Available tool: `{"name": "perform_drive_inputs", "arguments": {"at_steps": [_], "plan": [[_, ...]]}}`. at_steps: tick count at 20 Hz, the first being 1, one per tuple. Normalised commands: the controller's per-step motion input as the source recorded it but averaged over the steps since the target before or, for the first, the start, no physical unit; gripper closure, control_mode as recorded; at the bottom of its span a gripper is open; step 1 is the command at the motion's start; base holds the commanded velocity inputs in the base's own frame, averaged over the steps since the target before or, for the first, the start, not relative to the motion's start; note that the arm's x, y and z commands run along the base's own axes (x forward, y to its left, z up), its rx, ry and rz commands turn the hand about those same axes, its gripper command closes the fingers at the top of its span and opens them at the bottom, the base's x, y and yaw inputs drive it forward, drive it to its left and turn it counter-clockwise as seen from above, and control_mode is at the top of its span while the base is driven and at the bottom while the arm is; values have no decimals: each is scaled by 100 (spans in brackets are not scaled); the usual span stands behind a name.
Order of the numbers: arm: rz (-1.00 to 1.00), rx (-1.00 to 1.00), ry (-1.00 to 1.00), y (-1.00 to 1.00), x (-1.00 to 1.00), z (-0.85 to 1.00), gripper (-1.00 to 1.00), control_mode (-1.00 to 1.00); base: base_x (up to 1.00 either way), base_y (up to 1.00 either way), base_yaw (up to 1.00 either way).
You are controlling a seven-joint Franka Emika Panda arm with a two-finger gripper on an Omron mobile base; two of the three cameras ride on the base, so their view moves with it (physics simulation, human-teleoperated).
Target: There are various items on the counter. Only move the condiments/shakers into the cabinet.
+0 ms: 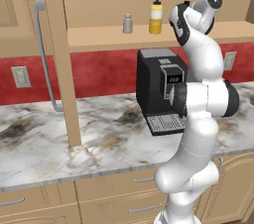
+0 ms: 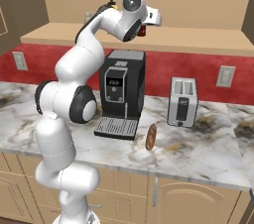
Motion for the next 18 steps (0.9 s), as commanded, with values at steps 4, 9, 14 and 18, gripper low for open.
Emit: {"name": "perform_drive_inputs", "arguments": {"at_steps": [4,9,14,18], "plan": [[0,0,-3,0,0,0,-100,-100,0,0,0],[0,0,-5,0,-16,0,-100,-100,0,0,0],[0,0,-13,0,-89,0,-100,-100,0,0,0],[0,0,-18,0,-100,0,-100,-100,0,0,0]]}}
